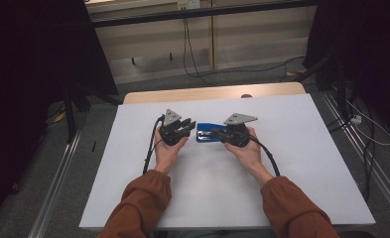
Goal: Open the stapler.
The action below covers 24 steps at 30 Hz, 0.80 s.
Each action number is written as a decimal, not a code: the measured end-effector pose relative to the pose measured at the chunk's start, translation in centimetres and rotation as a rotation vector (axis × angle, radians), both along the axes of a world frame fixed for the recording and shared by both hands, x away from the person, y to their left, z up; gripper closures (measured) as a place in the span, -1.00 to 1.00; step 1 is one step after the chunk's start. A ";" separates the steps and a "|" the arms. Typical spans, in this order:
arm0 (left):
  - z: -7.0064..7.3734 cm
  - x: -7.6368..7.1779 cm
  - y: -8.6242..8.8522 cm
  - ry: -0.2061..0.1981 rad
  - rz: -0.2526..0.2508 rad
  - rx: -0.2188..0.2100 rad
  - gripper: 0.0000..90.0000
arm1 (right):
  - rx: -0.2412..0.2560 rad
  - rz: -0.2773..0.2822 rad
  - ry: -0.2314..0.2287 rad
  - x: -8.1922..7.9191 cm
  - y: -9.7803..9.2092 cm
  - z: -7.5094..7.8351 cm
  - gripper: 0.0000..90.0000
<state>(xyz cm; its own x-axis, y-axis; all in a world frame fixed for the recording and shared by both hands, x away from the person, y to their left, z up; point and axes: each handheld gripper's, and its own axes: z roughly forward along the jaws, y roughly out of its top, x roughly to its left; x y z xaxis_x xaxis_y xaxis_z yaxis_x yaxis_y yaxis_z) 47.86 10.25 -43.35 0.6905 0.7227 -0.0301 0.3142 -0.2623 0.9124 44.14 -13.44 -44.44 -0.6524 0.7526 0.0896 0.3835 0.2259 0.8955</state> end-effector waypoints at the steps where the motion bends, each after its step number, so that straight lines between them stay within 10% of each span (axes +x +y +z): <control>1: 0.0 -0.1 0.0 -0.001 -0.003 0.002 0.72 | -0.006 0.000 0.005 0.0 0.1 -0.1 1.00; 24: -1.4 0.2 0.3 0.072 -0.002 0.035 1.00 | -0.083 -0.030 0.089 0.8 1.1 -1.7 1.00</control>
<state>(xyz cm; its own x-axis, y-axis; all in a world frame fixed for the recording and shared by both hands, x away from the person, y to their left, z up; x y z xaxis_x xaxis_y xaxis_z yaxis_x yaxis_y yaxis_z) 48.07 10.51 -44.76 0.6892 0.7225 -0.0542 0.3780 -0.2948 0.8776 44.98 -12.32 -46.15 -0.6221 0.7786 0.0826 0.4680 0.2852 0.8365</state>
